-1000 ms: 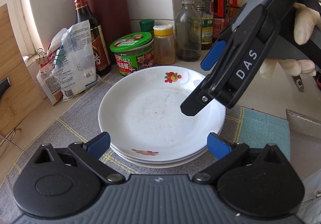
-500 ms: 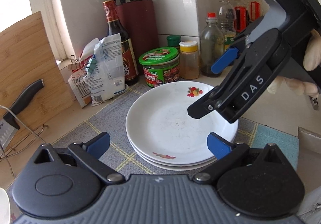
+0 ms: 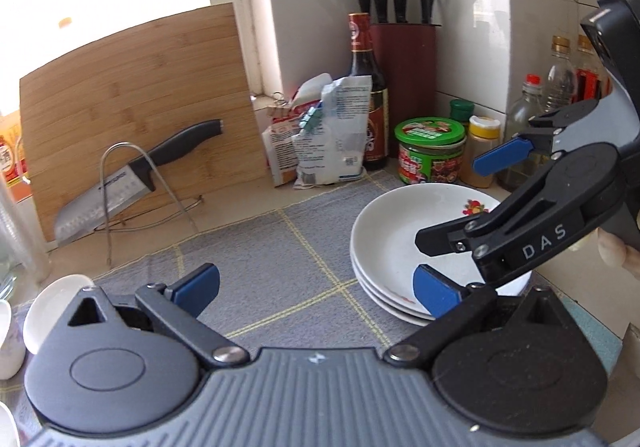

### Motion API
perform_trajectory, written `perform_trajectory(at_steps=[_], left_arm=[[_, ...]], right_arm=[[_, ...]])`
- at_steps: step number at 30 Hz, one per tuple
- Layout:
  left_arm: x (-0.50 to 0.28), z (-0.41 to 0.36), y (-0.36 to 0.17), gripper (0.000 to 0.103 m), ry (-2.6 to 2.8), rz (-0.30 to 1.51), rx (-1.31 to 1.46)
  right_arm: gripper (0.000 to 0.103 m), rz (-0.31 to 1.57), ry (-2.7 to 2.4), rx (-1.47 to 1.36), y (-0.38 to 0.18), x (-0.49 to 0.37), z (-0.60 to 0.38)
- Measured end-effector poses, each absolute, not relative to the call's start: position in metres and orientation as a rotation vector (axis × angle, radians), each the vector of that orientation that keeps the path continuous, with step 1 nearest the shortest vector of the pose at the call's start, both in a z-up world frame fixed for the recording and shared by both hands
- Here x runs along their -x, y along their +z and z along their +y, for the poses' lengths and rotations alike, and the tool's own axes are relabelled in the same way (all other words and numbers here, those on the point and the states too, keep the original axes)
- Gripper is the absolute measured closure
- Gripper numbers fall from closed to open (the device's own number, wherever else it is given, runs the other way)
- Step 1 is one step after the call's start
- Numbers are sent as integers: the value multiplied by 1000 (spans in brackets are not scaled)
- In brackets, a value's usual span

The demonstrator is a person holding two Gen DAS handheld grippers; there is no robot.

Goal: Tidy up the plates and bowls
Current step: 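Move both grippers toward the pink-flowered white bowls on the towel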

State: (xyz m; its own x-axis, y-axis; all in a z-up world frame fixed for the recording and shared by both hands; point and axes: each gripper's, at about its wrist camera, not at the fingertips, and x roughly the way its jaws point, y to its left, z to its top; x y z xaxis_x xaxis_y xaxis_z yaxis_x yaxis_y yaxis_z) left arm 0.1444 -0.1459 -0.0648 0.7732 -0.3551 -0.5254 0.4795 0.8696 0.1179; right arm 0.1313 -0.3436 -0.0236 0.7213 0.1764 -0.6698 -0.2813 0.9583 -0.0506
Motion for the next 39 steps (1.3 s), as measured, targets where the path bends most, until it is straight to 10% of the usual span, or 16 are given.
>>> perform_trajectory(at_steps=[39], left_arm=[[-126, 180, -87, 1, -193, 606, -120]], right_arm=[[0, 834, 619, 282, -81, -97, -14]])
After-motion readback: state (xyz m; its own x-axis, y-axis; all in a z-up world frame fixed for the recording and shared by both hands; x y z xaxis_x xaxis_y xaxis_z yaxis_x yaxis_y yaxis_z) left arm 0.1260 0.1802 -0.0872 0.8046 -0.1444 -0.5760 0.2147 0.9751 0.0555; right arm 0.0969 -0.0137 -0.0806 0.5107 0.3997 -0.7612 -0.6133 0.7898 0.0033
